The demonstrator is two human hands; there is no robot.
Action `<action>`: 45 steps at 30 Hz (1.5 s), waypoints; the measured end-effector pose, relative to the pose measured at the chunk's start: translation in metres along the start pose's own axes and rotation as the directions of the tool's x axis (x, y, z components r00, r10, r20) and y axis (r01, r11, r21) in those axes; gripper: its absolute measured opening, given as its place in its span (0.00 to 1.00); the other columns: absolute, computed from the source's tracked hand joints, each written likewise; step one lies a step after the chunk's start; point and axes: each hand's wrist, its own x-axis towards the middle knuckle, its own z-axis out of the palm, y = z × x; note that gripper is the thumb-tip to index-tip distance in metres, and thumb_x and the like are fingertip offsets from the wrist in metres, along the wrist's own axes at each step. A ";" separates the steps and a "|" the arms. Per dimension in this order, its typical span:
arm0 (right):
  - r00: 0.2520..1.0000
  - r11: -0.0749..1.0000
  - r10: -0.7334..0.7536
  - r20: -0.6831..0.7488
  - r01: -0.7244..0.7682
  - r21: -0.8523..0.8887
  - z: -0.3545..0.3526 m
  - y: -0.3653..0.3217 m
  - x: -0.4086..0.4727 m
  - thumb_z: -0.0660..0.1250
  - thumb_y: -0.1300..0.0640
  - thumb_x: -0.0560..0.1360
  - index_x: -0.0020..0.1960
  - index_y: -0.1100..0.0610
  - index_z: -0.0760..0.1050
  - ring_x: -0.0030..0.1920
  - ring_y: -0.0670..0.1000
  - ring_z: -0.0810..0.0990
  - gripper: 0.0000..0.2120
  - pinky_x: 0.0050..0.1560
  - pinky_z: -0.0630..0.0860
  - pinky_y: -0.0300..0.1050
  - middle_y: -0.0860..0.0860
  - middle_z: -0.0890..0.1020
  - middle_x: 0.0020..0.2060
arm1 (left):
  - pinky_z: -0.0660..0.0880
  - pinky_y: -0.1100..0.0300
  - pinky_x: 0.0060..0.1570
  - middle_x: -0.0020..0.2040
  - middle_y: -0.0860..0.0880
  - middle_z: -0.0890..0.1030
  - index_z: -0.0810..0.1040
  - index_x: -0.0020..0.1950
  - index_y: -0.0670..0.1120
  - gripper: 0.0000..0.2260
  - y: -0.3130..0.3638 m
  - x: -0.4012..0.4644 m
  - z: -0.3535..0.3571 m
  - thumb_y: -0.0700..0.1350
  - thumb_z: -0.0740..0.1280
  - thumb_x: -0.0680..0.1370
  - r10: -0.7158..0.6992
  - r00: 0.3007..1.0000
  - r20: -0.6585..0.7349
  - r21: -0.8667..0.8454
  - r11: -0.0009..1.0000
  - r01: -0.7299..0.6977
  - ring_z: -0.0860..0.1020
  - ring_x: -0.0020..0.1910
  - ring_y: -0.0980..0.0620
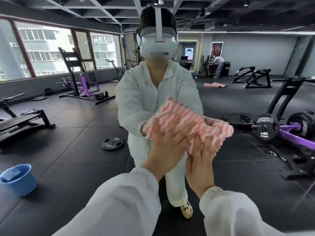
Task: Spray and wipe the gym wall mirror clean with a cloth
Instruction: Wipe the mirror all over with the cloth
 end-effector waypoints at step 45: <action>0.858 0.801 -0.228 0.461 0.434 -0.411 -0.017 0.149 -0.107 0.74 0.66 0.62 0.71 0.66 0.60 0.65 0.74 0.65 0.41 0.62 0.68 0.69 0.66 0.66 0.65 | 0.51 0.36 0.67 0.74 0.53 0.63 0.58 0.73 0.54 0.34 0.153 -0.084 0.057 0.53 0.68 0.70 -0.019 0.903 0.430 -0.189 0.976 0.111 0.60 0.72 0.43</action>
